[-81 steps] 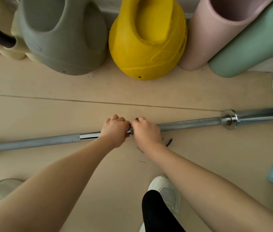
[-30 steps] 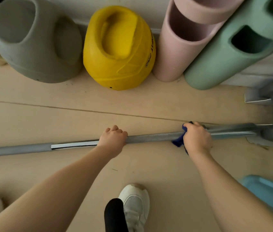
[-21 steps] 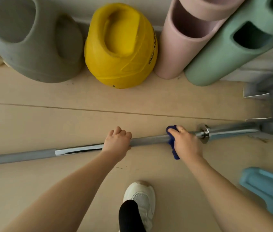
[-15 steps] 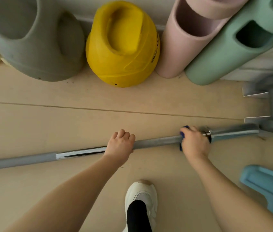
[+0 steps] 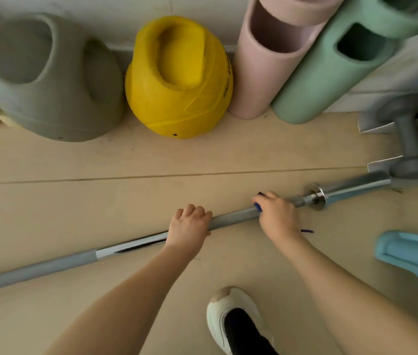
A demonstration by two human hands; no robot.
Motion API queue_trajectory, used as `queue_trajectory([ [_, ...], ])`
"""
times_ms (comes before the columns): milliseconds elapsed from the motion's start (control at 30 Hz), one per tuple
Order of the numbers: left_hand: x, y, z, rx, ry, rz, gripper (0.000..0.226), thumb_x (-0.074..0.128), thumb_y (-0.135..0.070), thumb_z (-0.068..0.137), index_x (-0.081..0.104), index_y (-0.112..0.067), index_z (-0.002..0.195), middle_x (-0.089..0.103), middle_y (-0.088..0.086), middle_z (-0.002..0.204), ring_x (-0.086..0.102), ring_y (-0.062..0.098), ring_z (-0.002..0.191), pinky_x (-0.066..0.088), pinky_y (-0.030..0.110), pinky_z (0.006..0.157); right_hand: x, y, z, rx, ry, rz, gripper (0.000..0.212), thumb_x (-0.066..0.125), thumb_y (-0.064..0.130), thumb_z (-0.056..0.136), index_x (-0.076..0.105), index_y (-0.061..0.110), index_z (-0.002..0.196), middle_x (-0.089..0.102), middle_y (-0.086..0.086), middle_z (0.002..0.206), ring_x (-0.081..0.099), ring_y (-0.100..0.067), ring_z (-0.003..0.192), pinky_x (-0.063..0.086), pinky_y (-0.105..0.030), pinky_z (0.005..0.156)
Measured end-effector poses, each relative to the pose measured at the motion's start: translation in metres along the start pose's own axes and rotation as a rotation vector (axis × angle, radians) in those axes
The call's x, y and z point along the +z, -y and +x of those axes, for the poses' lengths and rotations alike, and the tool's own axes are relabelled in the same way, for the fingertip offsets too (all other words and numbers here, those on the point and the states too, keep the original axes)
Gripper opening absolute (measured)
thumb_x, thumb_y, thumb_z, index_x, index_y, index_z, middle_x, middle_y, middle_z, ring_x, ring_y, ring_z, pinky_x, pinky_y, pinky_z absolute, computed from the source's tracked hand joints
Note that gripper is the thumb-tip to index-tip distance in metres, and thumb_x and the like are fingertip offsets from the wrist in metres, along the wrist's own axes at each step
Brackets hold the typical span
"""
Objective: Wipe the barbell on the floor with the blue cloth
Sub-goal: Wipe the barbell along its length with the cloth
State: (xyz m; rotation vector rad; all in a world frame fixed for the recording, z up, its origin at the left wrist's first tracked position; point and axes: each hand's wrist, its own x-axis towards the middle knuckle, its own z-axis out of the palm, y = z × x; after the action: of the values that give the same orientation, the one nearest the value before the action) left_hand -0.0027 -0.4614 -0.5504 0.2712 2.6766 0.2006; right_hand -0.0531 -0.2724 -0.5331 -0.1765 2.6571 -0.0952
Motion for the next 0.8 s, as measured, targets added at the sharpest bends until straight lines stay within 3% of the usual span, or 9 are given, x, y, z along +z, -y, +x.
queue_trajectory([
  [133,0.004,0.017,-0.007,-0.060,0.063,-0.078,0.062,0.052,-0.039,0.092,0.027,-0.017,0.144,0.044,0.001,0.137,0.034,0.023,0.131,0.030,0.032,0.103,-0.003,-0.002,-0.006,-0.045,0.009,0.005,0.025,0.049,0.004,0.080,0.058,0.020,0.097,0.058,-0.006,0.105,0.061,-0.033,0.088,0.044,-0.035,0.062],
  [233,0.006,0.036,-0.022,0.043,0.159,-0.055,0.064,0.049,-0.037,0.094,0.021,-0.018,0.147,0.036,0.000,0.145,0.027,0.021,0.136,0.023,0.032,0.109,-0.008,-0.008,-0.003,0.176,-0.043,-0.053,0.024,0.048,0.003,0.082,0.058,0.018,0.097,0.060,-0.008,0.106,0.062,-0.033,0.090,0.043,-0.032,0.061],
  [300,0.010,0.049,-0.034,0.021,0.161,-0.097,0.063,0.051,-0.036,0.094,0.023,-0.016,0.147,0.040,0.000,0.143,0.030,0.021,0.135,0.025,0.032,0.110,-0.003,0.023,-0.012,0.122,-0.057,-0.007,0.027,0.042,0.006,0.087,0.058,0.020,0.102,0.060,-0.007,0.109,0.062,-0.033,0.093,0.048,-0.034,0.068],
  [333,0.013,0.055,-0.039,0.006,0.102,-0.086,0.060,0.059,-0.035,0.089,0.037,-0.015,0.141,0.050,0.001,0.134,0.039,0.022,0.130,0.033,0.032,0.105,0.005,0.045,-0.021,0.037,-0.039,0.062,0.030,0.041,0.005,0.087,0.058,0.021,0.106,0.060,-0.006,0.110,0.061,-0.033,0.095,0.048,-0.036,0.071],
  [400,0.015,0.058,-0.041,-0.033,0.018,-0.063,0.048,0.086,-0.037,0.061,0.069,-0.017,0.100,0.069,-0.002,0.092,0.064,0.022,0.096,0.051,0.029,0.077,0.017,0.087,-0.041,-0.160,0.041,0.221,0.035,0.044,0.003,0.083,0.059,0.020,0.109,0.060,-0.006,0.112,0.059,-0.033,0.098,0.045,-0.036,0.072],
  [433,0.014,0.058,-0.041,-0.053,-0.016,-0.044,0.042,0.090,-0.038,0.051,0.071,-0.019,0.084,0.069,-0.004,0.079,0.066,0.021,0.084,0.052,0.027,0.068,0.020,0.102,-0.047,-0.249,0.099,0.266,0.035,0.047,0.002,0.081,0.059,0.019,0.108,0.060,-0.006,0.111,0.058,-0.032,0.098,0.041,-0.035,0.069],
  [567,0.016,0.055,-0.042,-0.137,0.072,-0.128,0.027,0.052,-0.034,0.089,0.060,-0.020,0.111,0.057,-0.001,0.118,0.043,0.022,0.120,0.035,0.030,0.093,0.004,0.095,-0.021,-0.255,0.225,0.120,0.034,0.050,0.009,0.083,0.060,0.025,0.110,0.059,-0.004,0.115,0.057,-0.029,0.104,0.037,-0.030,0.070],
  [667,0.019,0.062,-0.043,-0.114,0.073,-0.169,0.032,0.049,-0.038,0.092,0.055,-0.025,0.119,0.054,-0.004,0.124,0.037,0.020,0.125,0.028,0.032,0.102,-0.004,0.071,-0.013,-0.015,0.140,-0.153,0.026,0.044,0.011,0.089,0.058,0.020,0.109,0.057,-0.009,0.114,0.059,-0.032,0.101,0.042,-0.032,0.072],
  [800,0.019,0.063,-0.045,-0.154,0.126,-0.220,0.031,0.054,-0.042,0.089,0.055,-0.026,0.115,0.058,-0.003,0.118,0.039,0.021,0.123,0.022,0.035,0.109,0.009,0.116,-0.028,-0.103,0.156,-0.109,0.020,0.047,0.008,0.088,0.056,0.013,0.105,0.057,-0.013,0.107,0.059,-0.033,0.097,0.041,-0.033,0.068],
])
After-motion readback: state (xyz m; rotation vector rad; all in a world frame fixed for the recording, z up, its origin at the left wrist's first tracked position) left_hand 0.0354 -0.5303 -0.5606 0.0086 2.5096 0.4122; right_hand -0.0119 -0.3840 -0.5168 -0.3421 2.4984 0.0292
